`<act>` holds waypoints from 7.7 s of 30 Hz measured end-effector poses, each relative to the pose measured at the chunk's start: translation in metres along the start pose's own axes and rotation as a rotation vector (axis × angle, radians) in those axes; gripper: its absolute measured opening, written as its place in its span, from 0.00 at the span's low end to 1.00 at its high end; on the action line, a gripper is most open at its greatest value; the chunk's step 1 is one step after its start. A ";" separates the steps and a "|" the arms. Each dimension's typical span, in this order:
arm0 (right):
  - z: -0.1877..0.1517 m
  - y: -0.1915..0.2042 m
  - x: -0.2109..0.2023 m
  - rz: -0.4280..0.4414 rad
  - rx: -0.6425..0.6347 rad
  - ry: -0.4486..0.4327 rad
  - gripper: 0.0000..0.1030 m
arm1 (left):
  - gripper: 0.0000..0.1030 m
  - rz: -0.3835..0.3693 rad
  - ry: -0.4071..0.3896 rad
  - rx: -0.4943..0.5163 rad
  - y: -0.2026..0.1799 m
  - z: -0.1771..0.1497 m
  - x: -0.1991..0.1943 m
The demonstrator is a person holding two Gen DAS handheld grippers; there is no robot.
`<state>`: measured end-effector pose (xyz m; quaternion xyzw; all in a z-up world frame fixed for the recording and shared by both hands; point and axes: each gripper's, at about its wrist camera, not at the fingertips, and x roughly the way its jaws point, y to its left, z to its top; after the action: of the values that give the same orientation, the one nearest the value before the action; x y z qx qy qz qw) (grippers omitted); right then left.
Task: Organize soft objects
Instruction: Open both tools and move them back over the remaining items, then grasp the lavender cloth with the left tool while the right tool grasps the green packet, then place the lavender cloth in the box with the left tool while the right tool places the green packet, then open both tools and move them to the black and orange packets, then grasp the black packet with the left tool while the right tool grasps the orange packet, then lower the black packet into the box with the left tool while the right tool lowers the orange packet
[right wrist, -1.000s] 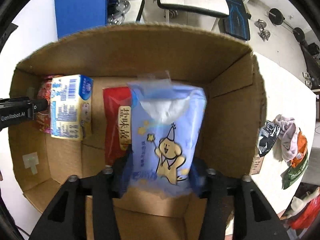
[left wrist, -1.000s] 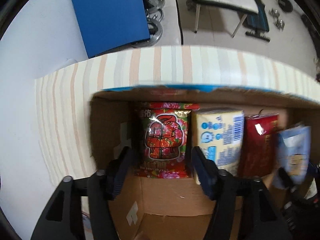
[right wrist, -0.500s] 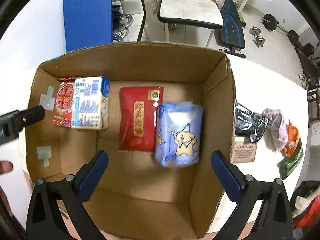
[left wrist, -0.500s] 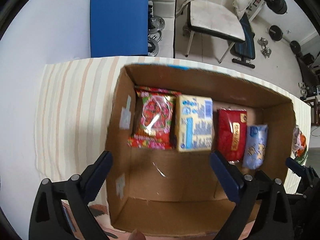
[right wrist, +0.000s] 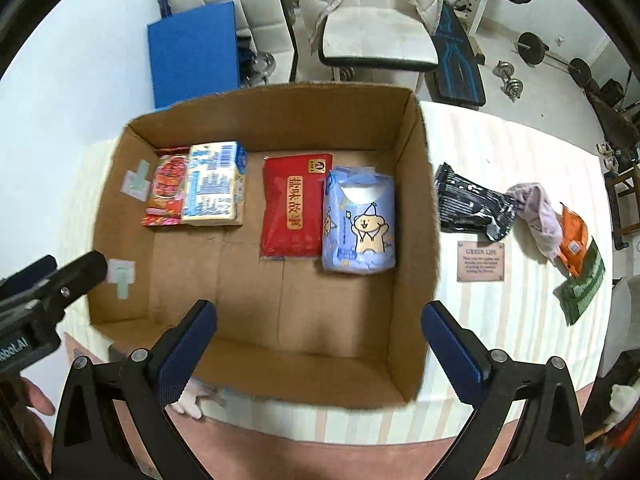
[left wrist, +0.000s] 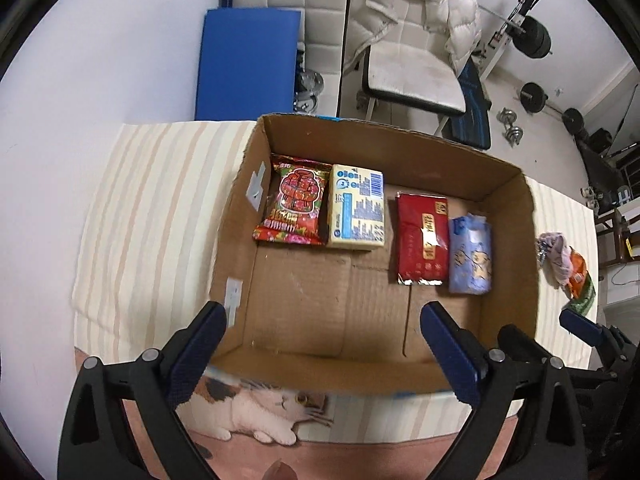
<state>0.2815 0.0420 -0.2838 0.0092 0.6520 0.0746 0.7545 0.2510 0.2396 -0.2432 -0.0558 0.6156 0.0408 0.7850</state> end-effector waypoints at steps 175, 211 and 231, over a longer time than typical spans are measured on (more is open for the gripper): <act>-0.024 -0.214 -0.085 0.031 0.248 -0.058 1.00 | 0.95 -0.273 0.184 0.112 -0.259 0.049 0.016; 0.036 -0.400 0.136 -0.012 0.343 0.247 0.54 | 0.57 -0.042 0.482 -0.041 -0.357 0.066 0.235; -0.024 -0.389 0.132 -0.042 0.312 0.275 0.52 | 0.83 0.008 0.368 0.325 -0.400 -0.024 0.211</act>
<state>0.3154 -0.3281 -0.4601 0.1019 0.7527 -0.0422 0.6491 0.3316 -0.1610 -0.4392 0.0675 0.7468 -0.0665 0.6582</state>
